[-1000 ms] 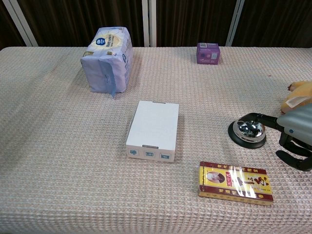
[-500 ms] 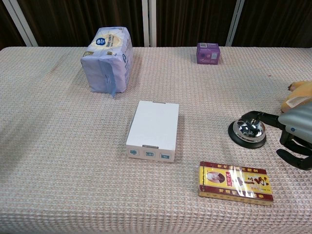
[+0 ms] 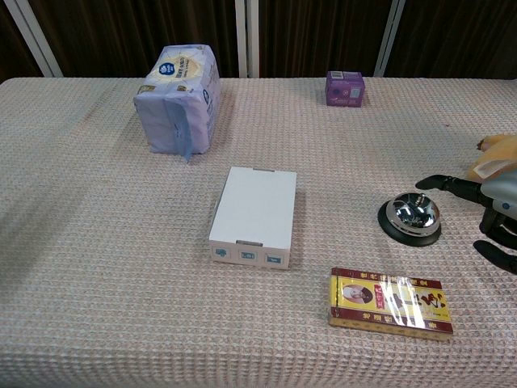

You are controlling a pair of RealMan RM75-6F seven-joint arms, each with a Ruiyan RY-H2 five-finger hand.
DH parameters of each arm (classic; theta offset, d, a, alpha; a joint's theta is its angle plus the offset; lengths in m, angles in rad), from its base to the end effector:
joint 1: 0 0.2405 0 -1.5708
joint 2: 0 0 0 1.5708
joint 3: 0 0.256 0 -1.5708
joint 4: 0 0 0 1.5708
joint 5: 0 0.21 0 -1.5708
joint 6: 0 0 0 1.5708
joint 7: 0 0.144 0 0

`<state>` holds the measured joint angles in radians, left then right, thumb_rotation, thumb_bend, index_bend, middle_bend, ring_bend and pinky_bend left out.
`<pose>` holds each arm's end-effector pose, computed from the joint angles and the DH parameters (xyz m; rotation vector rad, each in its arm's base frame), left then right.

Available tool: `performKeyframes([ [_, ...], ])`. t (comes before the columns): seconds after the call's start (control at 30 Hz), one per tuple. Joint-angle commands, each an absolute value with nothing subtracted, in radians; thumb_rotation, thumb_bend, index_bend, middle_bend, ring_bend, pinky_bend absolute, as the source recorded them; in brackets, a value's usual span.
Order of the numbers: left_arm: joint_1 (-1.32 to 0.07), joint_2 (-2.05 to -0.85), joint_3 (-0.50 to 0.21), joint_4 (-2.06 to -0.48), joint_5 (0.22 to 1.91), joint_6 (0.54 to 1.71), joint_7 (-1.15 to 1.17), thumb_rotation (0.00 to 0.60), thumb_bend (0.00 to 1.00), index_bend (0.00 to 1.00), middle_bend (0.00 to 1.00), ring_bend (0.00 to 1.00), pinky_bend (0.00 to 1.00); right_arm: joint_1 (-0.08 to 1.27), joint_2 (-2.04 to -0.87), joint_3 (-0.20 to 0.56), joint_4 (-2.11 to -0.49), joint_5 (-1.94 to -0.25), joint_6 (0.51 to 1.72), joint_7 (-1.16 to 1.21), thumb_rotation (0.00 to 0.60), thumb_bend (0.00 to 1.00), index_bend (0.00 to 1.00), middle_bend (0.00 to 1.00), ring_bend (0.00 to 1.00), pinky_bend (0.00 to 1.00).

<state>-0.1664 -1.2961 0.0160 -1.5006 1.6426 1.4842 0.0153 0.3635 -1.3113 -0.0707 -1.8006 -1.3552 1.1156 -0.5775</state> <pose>-0.2851 0.1893 0.0949 -1.5812 -0.8738 -1.0371 -0.2287 -0.2013 0.0259 1.9647 -0.8720 0.6281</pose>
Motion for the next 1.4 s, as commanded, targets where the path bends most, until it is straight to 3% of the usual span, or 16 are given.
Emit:
performKeyframes([
  [0.03, -0.167, -1.297, 0.017, -1.500, 1.641, 1.482, 0.015, 0.481, 0.08, 0.12, 0.15, 0.07, 0.22, 0.362, -1.314, -0.071, -1.797, -1.348, 1.114, -0.579, 0.600, 0.42, 0.00, 0.85, 0.78, 0.61],
  [0.4, -0.164, -1.300, 0.018, -1.485, 1.636, 1.483, 0.000, 0.482, 0.08, 0.12, 0.15, 0.07, 0.22, 0.372, -1.342, -0.071, -1.770, -1.280, 1.082, -0.644, 0.600, 0.39, 0.00, 0.85, 0.78, 0.61],
  [0.73, -0.166, -1.304, 0.018, -1.481, 1.638, 1.483, -0.002, 0.485, 0.08, 0.12, 0.15, 0.07, 0.22, 0.354, -1.321, -0.064, -1.785, -1.350, 1.143, -0.570, 0.600, 0.39, 0.00, 0.85, 0.78, 0.61],
  [1.07, -0.164, -1.305, 0.019, -1.478, 1.633, 1.481, -0.001, 0.483, 0.08, 0.12, 0.15, 0.07, 0.22, 0.374, -1.341, -0.077, -1.755, -1.306, 1.074, -0.610, 0.600, 0.39, 0.00, 0.85, 0.78, 0.61],
  [1.4, -0.167, -1.307, 0.020, -1.477, 1.637, 1.479, -0.002, 0.487, 0.08, 0.12, 0.15, 0.07, 0.22, 0.355, -1.324, -0.072, -1.772, -1.377, 1.139, -0.551, 0.600, 0.39, 0.00, 0.86, 0.78, 0.61],
])
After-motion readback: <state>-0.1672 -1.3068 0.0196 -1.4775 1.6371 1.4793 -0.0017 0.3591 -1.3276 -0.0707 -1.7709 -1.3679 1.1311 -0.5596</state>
